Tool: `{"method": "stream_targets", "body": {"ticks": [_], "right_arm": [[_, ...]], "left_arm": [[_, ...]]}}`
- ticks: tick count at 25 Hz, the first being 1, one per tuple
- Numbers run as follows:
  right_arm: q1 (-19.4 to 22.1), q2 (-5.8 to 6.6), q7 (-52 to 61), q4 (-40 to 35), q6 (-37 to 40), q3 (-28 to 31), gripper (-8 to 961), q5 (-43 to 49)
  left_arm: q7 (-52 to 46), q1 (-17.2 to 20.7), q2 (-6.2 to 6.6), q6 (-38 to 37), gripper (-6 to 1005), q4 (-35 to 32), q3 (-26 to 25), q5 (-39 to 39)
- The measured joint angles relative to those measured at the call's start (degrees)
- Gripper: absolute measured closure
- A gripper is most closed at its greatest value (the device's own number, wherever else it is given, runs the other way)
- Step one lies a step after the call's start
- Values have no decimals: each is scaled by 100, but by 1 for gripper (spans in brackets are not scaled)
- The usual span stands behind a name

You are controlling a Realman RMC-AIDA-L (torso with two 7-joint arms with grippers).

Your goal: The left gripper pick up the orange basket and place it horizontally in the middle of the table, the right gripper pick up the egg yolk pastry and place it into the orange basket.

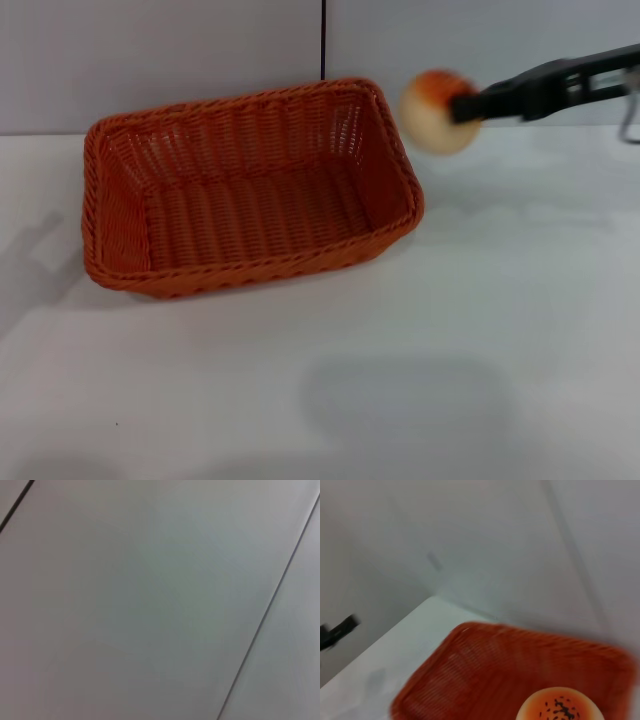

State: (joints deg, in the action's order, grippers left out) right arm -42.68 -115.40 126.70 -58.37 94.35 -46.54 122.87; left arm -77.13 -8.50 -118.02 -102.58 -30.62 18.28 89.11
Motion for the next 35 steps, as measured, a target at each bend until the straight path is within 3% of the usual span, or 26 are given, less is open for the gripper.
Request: {"method": "stream_targets", "body": {"ticks": [5, 11, 22, 25, 27, 29, 32, 35], "right_arm": [[-285, -176, -329, 325, -60, -375, 892, -44], [-302, -247, -434, 349, -146, -380, 905, -147], [-30, -285, -883, 318, -290, -348, 488, -425], [336, -304, -1392, 182, -247, -367, 430, -1125], [902, -347, -2332, 128, -238, -395, 391, -2189], [1098, -351, -2698, 183, -262, -388, 352, -2597], [1623, -347, -3949, 743, -300, -303, 293, -3669], [2024, -346, -5212, 1643, -301, 7, 293, -4603]], "left_arm": [[9, 0, 2, -42, 189, 79, 0, -31], [1, -1, -3, -121, 189, 96, 36, -43], [64, -2, -2, -232, 189, 232, 44, -22], [158, 7, -2, -291, 189, 232, 44, -15], [491, 49, -6, -440, 189, 253, 44, -15], [691, 69, -9, -516, 189, 307, 42, -25], [1170, 112, 2, -631, 189, 496, 10, -41], [1762, 171, -1, -656, 189, 639, 2, -43]]}}
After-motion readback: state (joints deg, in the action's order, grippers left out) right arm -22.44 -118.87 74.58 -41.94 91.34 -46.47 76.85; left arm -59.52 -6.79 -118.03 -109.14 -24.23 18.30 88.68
